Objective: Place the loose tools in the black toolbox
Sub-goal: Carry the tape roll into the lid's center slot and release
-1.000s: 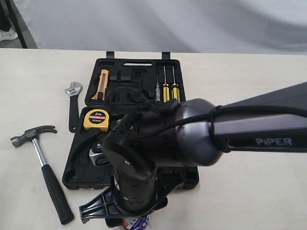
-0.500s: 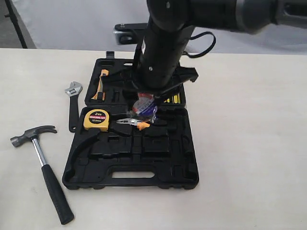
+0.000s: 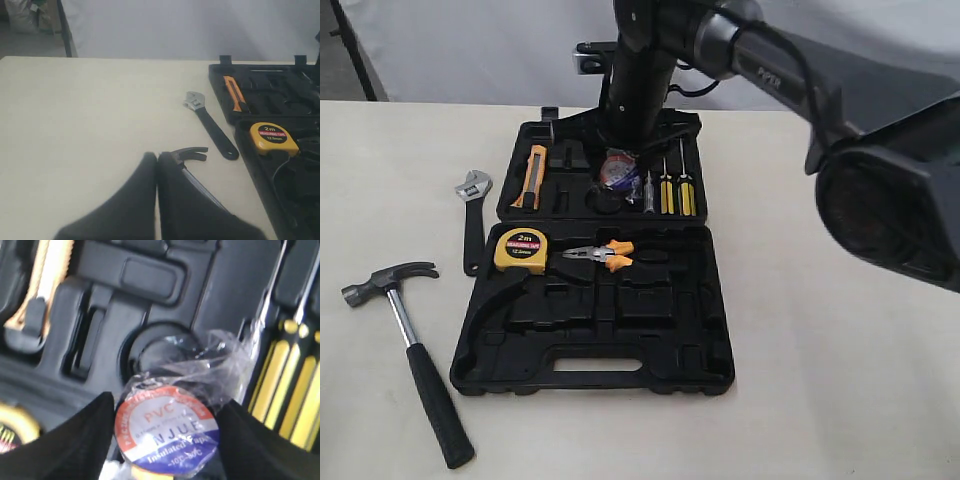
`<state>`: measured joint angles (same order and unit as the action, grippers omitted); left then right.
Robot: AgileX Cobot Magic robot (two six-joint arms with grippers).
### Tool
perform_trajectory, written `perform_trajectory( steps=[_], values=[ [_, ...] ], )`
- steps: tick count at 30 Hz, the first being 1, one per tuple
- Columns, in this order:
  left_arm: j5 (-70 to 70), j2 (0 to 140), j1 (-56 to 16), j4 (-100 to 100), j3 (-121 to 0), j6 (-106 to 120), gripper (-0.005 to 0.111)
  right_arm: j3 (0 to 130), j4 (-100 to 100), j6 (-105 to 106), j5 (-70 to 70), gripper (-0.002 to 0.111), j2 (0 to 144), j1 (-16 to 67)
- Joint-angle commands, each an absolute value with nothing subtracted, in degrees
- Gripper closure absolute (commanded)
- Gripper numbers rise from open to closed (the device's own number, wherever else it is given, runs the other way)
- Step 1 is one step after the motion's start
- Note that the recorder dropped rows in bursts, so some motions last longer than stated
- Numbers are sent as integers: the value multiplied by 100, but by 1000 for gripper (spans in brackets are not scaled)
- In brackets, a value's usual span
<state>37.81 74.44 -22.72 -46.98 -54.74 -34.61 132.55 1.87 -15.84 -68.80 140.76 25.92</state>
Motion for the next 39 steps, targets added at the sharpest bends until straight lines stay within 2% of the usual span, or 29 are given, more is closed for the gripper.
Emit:
perform_trajectory(
  steps=[1, 11, 13, 16, 18, 22, 24, 27, 29, 31, 33, 35, 39],
  values=[
    [3683, 7398, -2253, -4620, -5420, -3520, 105, 14088, 173, -1487, -6996, 108, 14679, 2539],
    [3683, 7398, -2253, -4620, -5420, -3520, 105, 14382, 297, -1487, -6996, 106, 15044, 2539],
    [3683, 7398, -2253, -4620, -5420, -3520, 105, 14382, 297, -1487, -6996, 91, 15044, 2539],
    [3683, 7398, -2253, -4620, -5420, -3520, 105, 14382, 297, -1475, -6996, 63, 15091, 2539],
    [3683, 7398, -2253, -4620, -5420, -3520, 105, 14382, 297, -1475, -6996, 50, 15103, 2539],
    [3683, 7398, -2253, -4620, -5420, -3520, 105, 14382, 275, -1475, -6996, 32, 15103, 2539],
    [3683, 7398, -2253, -4620, -5420, -3520, 105, 14382, 254, -1497, -6996, 29, 15091, 2539],
    [3683, 7398, -2253, -4620, -5420, -3520, 105, 14388, 0, -1532, -6996, 29, 14879, 2539],
    [3683, 7398, -2253, -4620, -5420, -3520, 105, 14388, -126, -1532, -6996, 39, 14645, 2539],
    [3683, 7398, -2253, -4620, -5420, -3520, 105, 14388, -104, -1532, -6996, 71, 14511, 2539],
    [3683, 7398, -2253, -4620, -5420, -3520, 105, 14377, -55, -1584, -6996, 91, 14595, 2539],
    [3683, 7398, -2253, -4620, -5420, -3520, 105, 14377, 0, -1668, -6996, 102, 14808, 2539],
    [3683, 7398, -2253, -4620, -5420, -3520, 105, 14377, 0, -1689, -6996, 103, 15058, 2539]
  ],
)
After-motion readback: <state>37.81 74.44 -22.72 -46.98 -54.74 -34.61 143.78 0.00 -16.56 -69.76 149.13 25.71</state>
